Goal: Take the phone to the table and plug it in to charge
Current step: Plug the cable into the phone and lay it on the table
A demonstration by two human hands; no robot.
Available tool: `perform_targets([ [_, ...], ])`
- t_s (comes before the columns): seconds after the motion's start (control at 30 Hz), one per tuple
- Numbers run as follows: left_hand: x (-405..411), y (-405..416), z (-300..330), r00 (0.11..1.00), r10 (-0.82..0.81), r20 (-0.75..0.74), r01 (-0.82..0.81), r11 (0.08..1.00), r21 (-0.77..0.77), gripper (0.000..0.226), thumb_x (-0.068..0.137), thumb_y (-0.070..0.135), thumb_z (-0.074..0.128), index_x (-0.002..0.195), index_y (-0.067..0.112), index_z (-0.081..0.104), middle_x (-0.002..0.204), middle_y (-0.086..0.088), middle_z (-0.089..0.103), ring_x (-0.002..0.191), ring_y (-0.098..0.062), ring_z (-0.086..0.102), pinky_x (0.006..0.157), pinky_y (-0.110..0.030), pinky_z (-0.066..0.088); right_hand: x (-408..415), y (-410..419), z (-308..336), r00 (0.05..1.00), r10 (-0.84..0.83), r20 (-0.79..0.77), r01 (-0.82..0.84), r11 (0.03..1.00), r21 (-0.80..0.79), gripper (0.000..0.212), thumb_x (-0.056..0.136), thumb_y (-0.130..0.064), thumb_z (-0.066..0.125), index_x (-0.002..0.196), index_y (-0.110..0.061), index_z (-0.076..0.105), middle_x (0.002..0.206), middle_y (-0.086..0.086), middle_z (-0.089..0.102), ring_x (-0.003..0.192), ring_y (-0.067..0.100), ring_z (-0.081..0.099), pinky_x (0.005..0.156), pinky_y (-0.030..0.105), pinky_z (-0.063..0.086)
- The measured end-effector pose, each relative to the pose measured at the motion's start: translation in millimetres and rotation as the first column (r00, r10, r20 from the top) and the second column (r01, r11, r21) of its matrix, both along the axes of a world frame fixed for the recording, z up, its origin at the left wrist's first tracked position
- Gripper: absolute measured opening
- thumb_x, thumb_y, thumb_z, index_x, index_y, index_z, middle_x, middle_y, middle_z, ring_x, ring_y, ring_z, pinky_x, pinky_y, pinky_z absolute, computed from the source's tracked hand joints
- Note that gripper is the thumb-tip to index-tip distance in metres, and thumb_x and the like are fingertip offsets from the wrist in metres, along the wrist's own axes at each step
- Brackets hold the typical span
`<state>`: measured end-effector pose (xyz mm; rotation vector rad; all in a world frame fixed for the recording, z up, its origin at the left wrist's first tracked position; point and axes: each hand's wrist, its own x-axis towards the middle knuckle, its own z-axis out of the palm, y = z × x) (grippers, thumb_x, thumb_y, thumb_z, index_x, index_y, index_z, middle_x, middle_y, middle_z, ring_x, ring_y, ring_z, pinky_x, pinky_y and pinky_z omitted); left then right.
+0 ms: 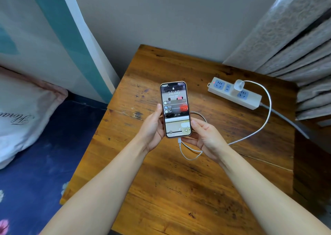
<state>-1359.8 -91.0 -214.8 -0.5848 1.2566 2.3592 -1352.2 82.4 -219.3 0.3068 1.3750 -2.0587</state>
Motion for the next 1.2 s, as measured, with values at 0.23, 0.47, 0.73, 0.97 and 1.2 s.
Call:
perform_targets([
  [0.23, -0.2, -2.1, -3.8, 1.000, 0.010, 0.003, -0.010, 1.000, 0.000, 0.041, 0.098, 0.038, 0.030, 0.106, 0.022, 0.067, 0.110, -0.007, 0.071, 0.107, -0.025, 0.064, 0.082, -0.041, 0.058, -0.9, -1.1, -2.9, 1.000, 0.003, 0.000, -0.003, 1.000, 0.009, 0.027, 0.097, -0.020, 0.043, 0.114, -0.017, 0.064, 0.103, 0.003, 0.073, 0.095, 0.017, 0.068, 0.075, 0.031, 0.059],
  [0.47, -0.6, -4.8, -5.0, 1.000, 0.022, 0.010, -0.022, 1.000, -0.013, 0.039, 0.098, 0.039, 0.030, 0.112, 0.022, 0.063, 0.118, -0.009, 0.067, 0.110, -0.026, 0.062, 0.084, -0.042, 0.057, -2.6, -3.6, -3.5, 1.000, 0.015, -0.008, -0.015, 0.999, 0.037, 0.029, 0.097, -0.019, 0.043, 0.118, -0.014, 0.062, 0.106, 0.005, 0.072, 0.097, 0.019, 0.068, 0.075, 0.031, 0.059],
  [0.73, 0.5, -28.9, -17.0, 0.997, 0.084, 0.002, -0.083, 0.995, -0.060, 0.035, 0.098, 0.034, 0.036, 0.110, 0.019, 0.064, 0.116, -0.009, 0.069, 0.107, -0.022, 0.064, 0.087, -0.042, 0.056, -7.9, -25.2, -7.3, 0.997, 0.028, -0.071, -0.020, 0.993, 0.120, 0.028, 0.095, -0.012, 0.047, 0.117, -0.008, 0.063, 0.102, 0.003, 0.074, 0.092, 0.012, 0.069, 0.072, 0.022, 0.057],
  [0.97, -22.1, -119.6, -37.7, 0.932, 0.336, 0.138, -0.319, 0.939, -0.132, 0.031, 0.097, 0.033, 0.039, 0.107, 0.011, 0.059, 0.123, -0.012, 0.058, 0.111, -0.024, 0.058, 0.095, -0.040, 0.050, -20.9, -91.0, -36.2, 0.989, 0.150, -0.005, -0.143, 0.952, 0.270, 0.029, 0.096, -0.008, 0.044, 0.119, -0.004, 0.061, 0.112, 0.015, 0.068, 0.098, 0.023, 0.065, 0.086, 0.035, 0.055],
  [1.2, -50.3, -167.5, -57.2, 0.962, 0.198, 0.191, -0.086, 0.876, -0.474, 0.055, 0.097, 0.046, 0.029, 0.107, 0.005, 0.065, 0.117, -0.014, 0.063, 0.108, -0.024, 0.059, 0.088, -0.038, 0.053, -34.5, -128.4, -65.8, 0.980, 0.159, 0.121, -0.194, 0.905, 0.378, 0.028, 0.096, -0.008, 0.046, 0.119, -0.004, 0.061, 0.117, 0.017, 0.067, 0.103, 0.025, 0.064, 0.084, 0.032, 0.055],
])
